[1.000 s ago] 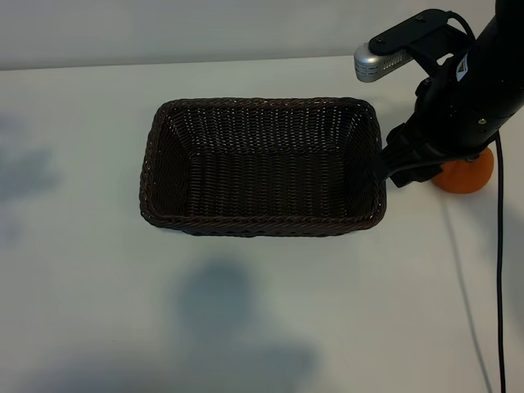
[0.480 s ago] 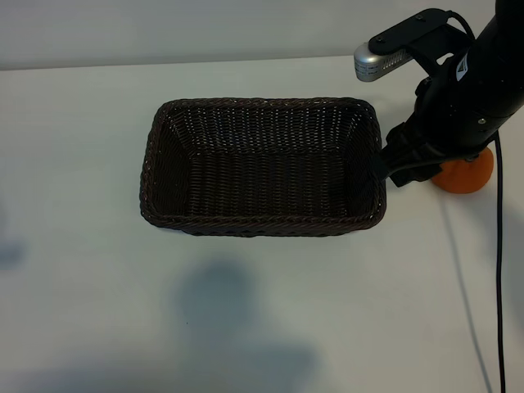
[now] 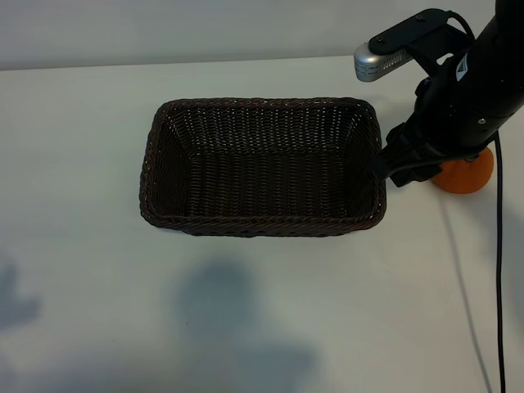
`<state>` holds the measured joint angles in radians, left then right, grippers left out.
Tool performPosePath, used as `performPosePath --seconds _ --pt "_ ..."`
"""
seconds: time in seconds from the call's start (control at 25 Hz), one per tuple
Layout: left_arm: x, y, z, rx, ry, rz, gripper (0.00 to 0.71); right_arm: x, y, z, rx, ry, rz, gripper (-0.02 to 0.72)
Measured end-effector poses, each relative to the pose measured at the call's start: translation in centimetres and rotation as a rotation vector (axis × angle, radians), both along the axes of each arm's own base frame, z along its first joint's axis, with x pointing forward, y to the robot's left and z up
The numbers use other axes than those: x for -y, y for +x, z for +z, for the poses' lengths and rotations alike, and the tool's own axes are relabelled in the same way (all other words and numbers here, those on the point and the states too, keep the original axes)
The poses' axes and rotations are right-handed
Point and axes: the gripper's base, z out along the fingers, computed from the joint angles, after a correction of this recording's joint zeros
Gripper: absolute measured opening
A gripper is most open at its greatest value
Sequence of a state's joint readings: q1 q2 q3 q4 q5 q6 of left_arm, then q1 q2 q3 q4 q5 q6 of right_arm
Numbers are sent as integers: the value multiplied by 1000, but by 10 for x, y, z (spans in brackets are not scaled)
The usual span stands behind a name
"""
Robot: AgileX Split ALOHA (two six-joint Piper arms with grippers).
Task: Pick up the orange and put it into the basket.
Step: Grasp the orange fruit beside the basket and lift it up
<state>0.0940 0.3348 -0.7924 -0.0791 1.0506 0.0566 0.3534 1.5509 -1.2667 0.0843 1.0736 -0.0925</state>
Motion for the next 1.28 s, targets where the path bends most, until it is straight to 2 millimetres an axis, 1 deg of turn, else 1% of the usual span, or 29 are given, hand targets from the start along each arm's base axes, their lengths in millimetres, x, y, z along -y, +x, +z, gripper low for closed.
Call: performPosePath --seconds 0.12,0.32,0.52,0.6,0.84,1.08,1.28 --pt "1 -8 -9 56 26 -23 594 0 0 0 0 0 0 489" --pt "7 -16 -14 112 61 -116 594 0 0 0 0 0 0 489" --pt "8 -20 -23 25 56 -158 594 0 0 0 0 0 0 489" --pt "8 -23 -26 19 55 -155 594 0 0 0 1 -1 1 489" --pt "8 -32 -55 0 52 -142 593 0 0 0 1 -2 2 489" --pt "8 -44 -69 13 64 -138 593 0 0 0 1 -2 2 489" --pt "5 -43 -79 -29 64 -113 566 0 0 0 1 -2 2 489"
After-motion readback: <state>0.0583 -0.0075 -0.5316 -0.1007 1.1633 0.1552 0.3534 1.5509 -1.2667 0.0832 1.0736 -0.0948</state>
